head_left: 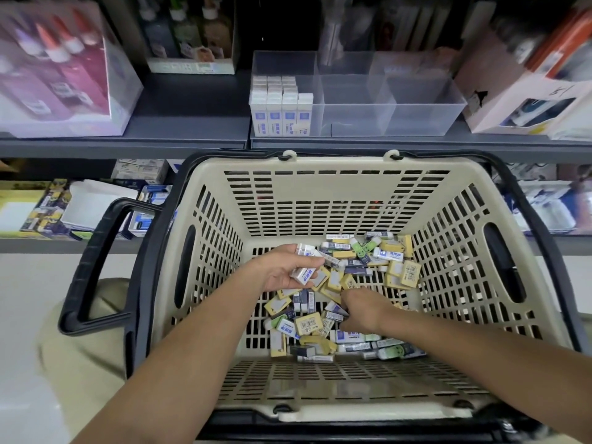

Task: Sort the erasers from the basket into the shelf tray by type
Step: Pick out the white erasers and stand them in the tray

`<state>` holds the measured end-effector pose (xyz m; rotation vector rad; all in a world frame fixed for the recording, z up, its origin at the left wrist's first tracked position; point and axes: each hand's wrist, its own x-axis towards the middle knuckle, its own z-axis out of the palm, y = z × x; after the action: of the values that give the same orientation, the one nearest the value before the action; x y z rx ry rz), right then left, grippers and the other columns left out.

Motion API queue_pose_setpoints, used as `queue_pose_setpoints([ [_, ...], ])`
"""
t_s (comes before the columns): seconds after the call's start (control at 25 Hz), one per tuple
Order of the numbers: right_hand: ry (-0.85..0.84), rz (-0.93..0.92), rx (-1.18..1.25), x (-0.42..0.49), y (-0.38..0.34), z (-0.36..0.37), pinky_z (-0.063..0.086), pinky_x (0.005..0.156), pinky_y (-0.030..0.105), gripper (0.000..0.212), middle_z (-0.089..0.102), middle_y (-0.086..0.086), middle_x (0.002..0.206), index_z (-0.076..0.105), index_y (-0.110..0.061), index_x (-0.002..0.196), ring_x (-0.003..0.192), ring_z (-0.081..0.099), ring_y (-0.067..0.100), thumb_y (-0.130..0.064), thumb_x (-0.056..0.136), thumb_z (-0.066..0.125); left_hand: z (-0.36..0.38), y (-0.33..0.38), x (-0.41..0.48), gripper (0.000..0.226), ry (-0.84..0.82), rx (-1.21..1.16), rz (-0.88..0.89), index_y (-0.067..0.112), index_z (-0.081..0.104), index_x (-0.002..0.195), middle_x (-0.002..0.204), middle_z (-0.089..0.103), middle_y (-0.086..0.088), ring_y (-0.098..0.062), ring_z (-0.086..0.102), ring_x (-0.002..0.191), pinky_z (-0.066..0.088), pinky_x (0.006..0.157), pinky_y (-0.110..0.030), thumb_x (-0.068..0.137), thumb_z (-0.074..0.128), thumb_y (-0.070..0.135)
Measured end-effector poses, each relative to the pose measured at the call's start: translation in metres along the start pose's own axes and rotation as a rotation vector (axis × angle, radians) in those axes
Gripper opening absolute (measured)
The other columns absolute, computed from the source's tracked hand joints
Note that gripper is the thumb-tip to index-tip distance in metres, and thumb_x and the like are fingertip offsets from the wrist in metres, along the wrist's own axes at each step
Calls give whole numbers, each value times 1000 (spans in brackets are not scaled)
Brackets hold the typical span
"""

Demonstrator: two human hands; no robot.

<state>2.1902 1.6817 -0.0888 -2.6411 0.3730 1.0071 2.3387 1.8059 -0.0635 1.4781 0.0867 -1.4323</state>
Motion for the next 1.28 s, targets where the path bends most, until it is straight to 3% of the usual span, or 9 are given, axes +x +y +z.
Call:
queue_pose_setpoints([
  [0.24, -10, 60, 327, 5, 8, 0, 42, 64, 27, 40, 55, 0, 84, 56, -11, 96, 78, 53, 17, -41, 75, 72, -2, 0, 0, 44, 11, 17, 1, 8, 55, 114, 96, 69, -7, -17, 68, 82, 56, 62, -28, 74, 76, 9],
  [0.36, -31, 76, 398, 8, 8, -1, 42, 63, 27, 36, 57, 8, 73, 63, -5, 80, 71, 54, 22, -41, 87, 59, -2, -1, 0, 53, -5, 23, -6, 7, 52, 120, 104, 68, -8, -17, 68, 87, 57, 64, -30, 74, 76, 8],
  [0.52, 27, 1, 236, 8, 6, 2, 50, 70, 29, 27, 70, 9, 94, 70, -6, 91, 79, 64, 20, -29, 90, 56, -3, -1, 0, 69, 11, 23, -20, 10, 45, 129, 130, 54, -10, -22, 59, 110, 58, 64, -37, 70, 80, 7],
  [0.64, 2, 10, 244, 10, 7, -1, 47, 72, 27, 22, 68, 7, 103, 69, -6, 96, 87, 62, 18, -25, 89, 59, -4, -1, 0, 61, 25, 10, -21, 10, 50, 121, 128, 55, -7, -19, 57, 112, 58, 65, -39, 69, 81, 7],
  [0.8, -69, -7, 272, 10, 6, -3, 49, 85, 31, 30, 65, 10, 114, 66, -2, 108, 100, 61, 24, -25, 92, 55, -5, 0, 3, 57, 35, -14, -19, 6, 50, 115, 127, 53, -8, -20, 53, 116, 57, 61, -36, 67, 80, 4],
  [0.92, -58, 8, 329, 11, 7, -4, 44, 81, 25, 30, 61, 7, 119, 64, -4, 111, 105, 58, 22, -24, 89, 60, -5, -1, 3, 51, 34, 25, -41, 5, 51, 109, 129, 52, -11, -24, 49, 121, 58, 63, -38, 68, 79, 3],
  [1.08, -138, 25, 426, 10, 5, -4, 40, 80, 24, 32, 62, 8, 112, 65, -1, 109, 95, 54, 16, -23, 86, 64, -3, -3, 4, 46, 25, 56, -47, 8, 51, 104, 125, 54, -10, -24, 53, 118, 58, 69, -41, 68, 79, 3],
  [1.2, -100, -5, 500, 9, 4, -7, 44, 88, 26, 21, 60, 4, 117, 68, -6, 100, 107, 56, 18, -21, 85, 65, -4, -3, 4, 43, 22, 55, -43, 8, 51, 103, 119, 58, -10, -22, 58, 110, 58, 73, -43, 69, 79, 3],
  [1.28, -101, -34, 506, 8, 5, -11, 47, 86, 26, 16, 63, 4, 113, 68, -8, 95, 102, 59, 17, -19, 85, 64, -6, -4, 4, 45, 17, 55, -48, 7, 51, 105, 115, 61, -10, -21, 64, 100, 57, 77, -44, 70, 78, 4],
])
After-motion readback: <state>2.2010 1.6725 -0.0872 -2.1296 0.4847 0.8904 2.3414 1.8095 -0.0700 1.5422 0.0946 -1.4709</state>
